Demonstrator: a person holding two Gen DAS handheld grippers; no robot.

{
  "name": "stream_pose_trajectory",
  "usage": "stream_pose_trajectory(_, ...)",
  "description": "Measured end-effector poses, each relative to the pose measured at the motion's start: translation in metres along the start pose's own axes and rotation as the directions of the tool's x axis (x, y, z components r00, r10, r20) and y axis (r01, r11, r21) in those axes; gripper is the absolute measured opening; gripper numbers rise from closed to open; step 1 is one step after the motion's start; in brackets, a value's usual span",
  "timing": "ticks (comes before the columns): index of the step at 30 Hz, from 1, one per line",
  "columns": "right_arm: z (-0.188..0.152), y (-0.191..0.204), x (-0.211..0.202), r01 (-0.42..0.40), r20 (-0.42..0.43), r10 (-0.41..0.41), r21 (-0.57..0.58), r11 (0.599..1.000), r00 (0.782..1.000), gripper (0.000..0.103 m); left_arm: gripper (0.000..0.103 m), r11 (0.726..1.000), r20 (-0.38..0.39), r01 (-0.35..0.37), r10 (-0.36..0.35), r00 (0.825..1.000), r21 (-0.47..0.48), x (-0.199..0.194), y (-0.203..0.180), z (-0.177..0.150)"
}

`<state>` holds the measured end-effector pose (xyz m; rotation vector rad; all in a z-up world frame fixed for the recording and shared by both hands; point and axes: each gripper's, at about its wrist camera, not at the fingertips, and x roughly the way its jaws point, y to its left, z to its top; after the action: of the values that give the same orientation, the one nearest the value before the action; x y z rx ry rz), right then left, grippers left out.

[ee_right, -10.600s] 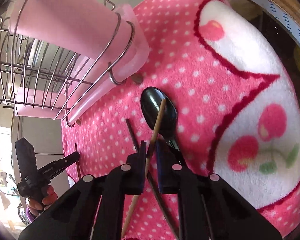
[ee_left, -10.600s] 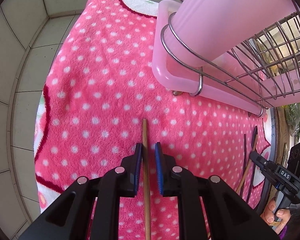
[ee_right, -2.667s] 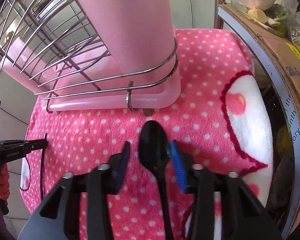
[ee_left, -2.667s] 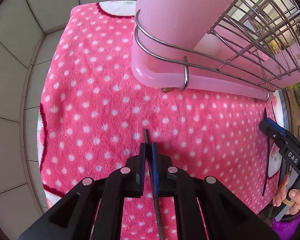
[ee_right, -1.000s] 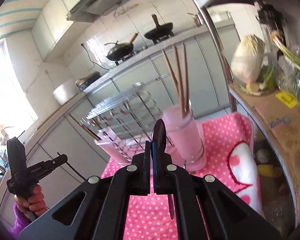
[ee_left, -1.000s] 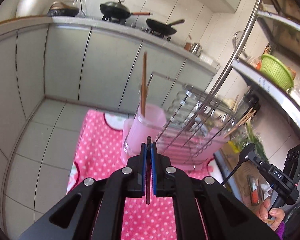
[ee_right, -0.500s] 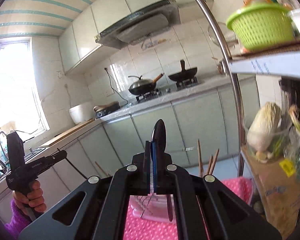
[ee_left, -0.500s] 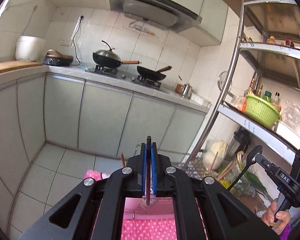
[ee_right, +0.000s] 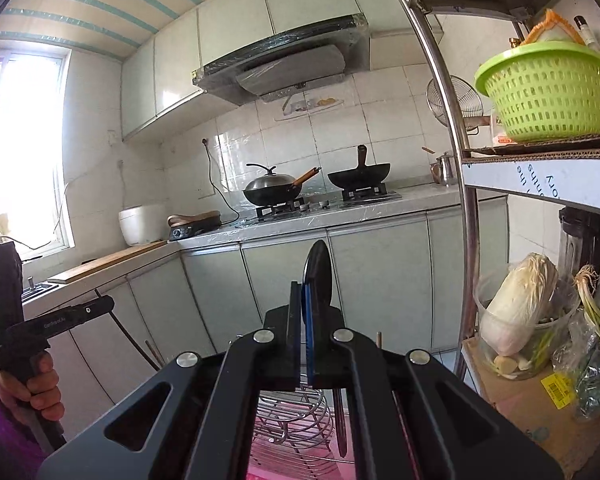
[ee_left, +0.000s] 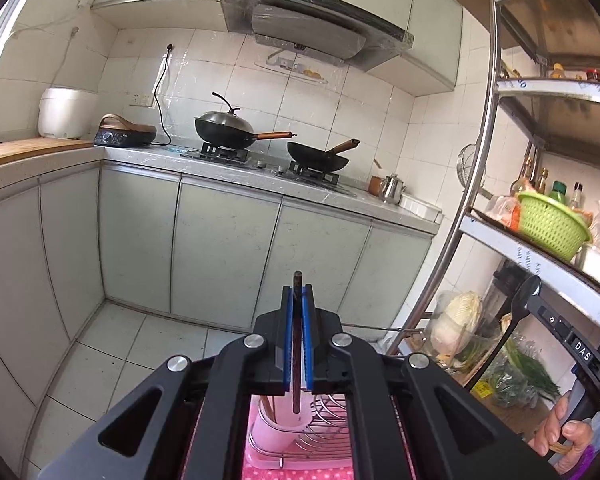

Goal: Organize utensils
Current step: 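Lift the chopstick and black spoon and carry them over the pink cups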

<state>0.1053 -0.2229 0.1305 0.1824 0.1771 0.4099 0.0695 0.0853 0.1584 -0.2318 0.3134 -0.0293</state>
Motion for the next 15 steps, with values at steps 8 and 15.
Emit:
stream_pose_trajectory(8,-0.017,-0.002,0.011,0.009,0.032,-0.008,-0.043,0.999,0.999,0.002,0.004,0.999,-0.063,-0.019,0.021,0.998,0.037,0.035,-0.005,-0.027)
stream_pose_trajectory(15,-0.010,0.000,0.017,0.014,0.028,-0.013,-0.049,0.999,1.000,0.002,0.004,1.000,-0.113,-0.025,0.026,0.993,0.017,0.050,0.002,-0.046)
